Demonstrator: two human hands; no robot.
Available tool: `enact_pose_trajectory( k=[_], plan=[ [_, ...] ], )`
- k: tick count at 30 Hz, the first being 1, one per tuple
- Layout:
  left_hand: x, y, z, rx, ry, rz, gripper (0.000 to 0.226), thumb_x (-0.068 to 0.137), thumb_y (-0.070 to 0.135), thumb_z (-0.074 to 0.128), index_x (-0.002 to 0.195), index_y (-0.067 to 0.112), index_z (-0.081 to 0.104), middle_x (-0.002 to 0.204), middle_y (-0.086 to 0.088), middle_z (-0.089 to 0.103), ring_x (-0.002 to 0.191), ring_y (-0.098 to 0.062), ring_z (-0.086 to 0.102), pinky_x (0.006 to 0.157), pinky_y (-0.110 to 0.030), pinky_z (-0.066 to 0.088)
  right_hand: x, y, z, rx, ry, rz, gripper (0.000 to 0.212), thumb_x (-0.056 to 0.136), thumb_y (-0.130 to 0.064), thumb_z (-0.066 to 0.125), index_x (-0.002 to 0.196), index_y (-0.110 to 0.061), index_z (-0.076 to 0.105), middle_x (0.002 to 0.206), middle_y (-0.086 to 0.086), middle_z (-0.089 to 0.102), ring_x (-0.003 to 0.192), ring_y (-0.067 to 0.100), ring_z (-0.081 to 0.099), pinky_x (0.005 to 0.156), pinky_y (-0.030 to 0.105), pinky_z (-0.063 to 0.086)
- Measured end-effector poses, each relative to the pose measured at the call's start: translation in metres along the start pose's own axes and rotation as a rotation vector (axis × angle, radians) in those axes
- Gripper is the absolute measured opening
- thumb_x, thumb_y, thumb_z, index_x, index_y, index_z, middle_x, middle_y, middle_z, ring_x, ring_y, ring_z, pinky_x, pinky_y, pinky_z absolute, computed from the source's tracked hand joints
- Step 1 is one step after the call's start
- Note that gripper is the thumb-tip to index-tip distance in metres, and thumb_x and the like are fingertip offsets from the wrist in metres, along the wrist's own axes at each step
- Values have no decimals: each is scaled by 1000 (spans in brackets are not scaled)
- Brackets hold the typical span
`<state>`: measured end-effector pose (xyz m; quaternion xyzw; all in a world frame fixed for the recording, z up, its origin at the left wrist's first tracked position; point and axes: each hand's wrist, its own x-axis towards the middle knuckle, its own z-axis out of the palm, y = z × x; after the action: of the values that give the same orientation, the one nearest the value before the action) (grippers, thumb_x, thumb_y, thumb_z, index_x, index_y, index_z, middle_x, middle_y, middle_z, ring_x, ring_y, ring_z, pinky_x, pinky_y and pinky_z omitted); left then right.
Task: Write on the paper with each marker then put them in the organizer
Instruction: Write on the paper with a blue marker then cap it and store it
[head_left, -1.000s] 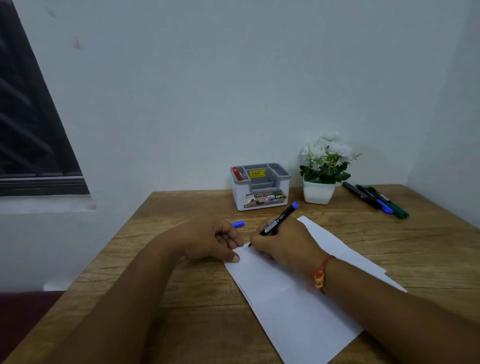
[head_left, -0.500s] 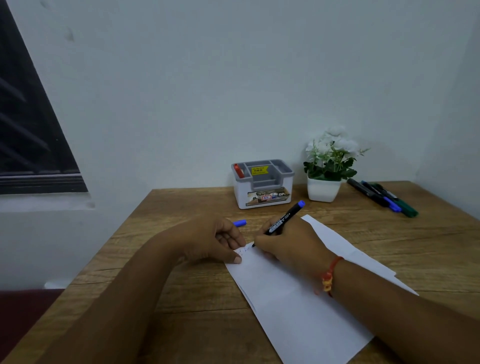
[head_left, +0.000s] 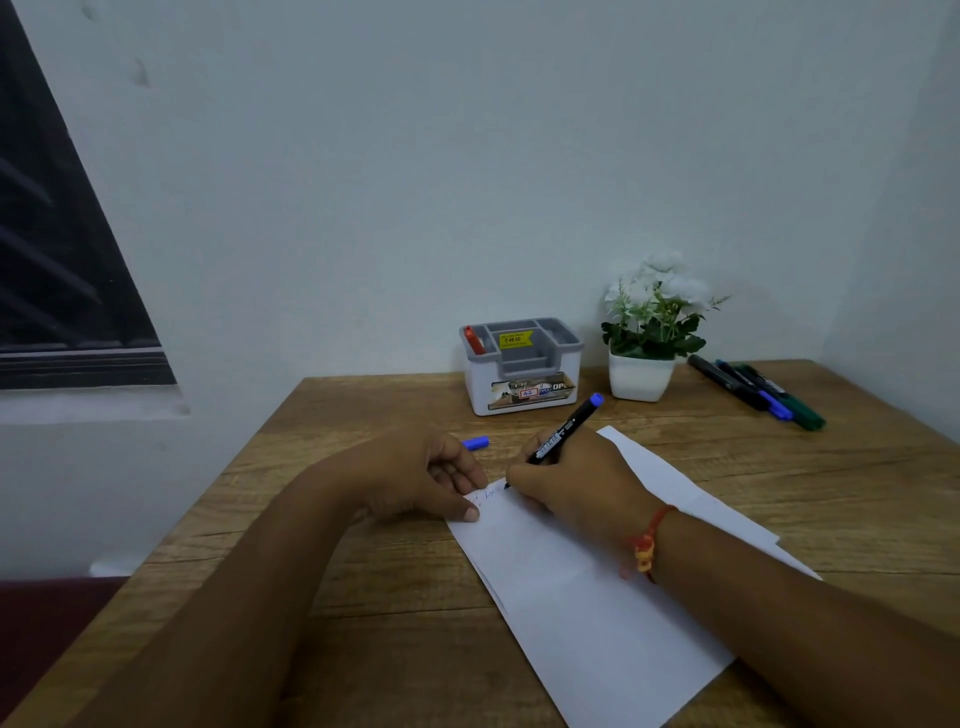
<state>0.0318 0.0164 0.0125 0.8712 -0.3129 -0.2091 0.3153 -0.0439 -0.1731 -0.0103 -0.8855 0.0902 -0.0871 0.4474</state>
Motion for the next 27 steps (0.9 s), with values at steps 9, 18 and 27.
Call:
enact_pose_trajectory(
  k=[9,18,27],
  plan=[
    [0,-3,1,-28,6,0,33,70,25,85,101,26,74,102,2,72,86,-7,63,83,-22,54,3,3,1,-24,19,8,21,79,-24,65,86,-6,72,79,9,74,78,18,69,73,35,57],
    [0,-1,1,-16,-1,-6,34,71,25,84,103,26,73,101,4,71,86,-6,62,82,-21,54,2,-1,-2,-11,1,24,16,77,-23,65,73,-7,70,69,7,72,68,13,65,73,35,57],
    [-2,0,0,-18,5,-11,32,73,24,83,103,27,73,100,5,71,85,-5,61,82,-20,53,0,-5,1,-35,14,38,17,83,-24,65,89,-9,72,80,10,74,76,20,69,72,35,56]
  ],
)
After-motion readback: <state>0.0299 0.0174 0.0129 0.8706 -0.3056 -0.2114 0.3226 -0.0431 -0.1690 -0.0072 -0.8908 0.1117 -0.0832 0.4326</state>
